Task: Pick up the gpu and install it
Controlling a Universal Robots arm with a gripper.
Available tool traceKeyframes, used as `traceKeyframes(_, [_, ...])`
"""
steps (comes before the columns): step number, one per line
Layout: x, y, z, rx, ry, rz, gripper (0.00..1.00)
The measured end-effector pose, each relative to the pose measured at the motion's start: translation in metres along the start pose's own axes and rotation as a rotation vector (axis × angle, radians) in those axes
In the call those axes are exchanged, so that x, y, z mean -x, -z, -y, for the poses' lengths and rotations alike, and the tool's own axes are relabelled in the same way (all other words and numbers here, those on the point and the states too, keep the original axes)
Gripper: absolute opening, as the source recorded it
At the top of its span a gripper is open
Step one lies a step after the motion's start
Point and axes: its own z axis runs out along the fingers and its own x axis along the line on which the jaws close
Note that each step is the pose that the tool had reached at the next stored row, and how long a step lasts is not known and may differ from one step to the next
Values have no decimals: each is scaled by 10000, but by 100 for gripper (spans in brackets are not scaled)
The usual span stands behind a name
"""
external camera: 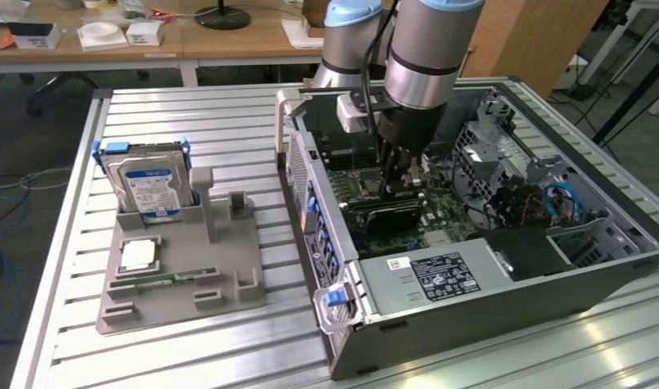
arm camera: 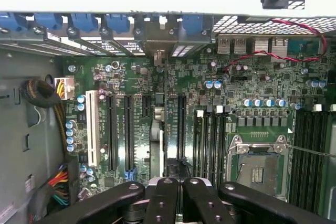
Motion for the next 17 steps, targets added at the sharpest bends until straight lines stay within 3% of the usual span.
traceKeyframes(14, [0, 0, 0, 3, -6, 115, 11])
traceKeyframes(17, [0, 0, 0, 3, -6, 117, 11])
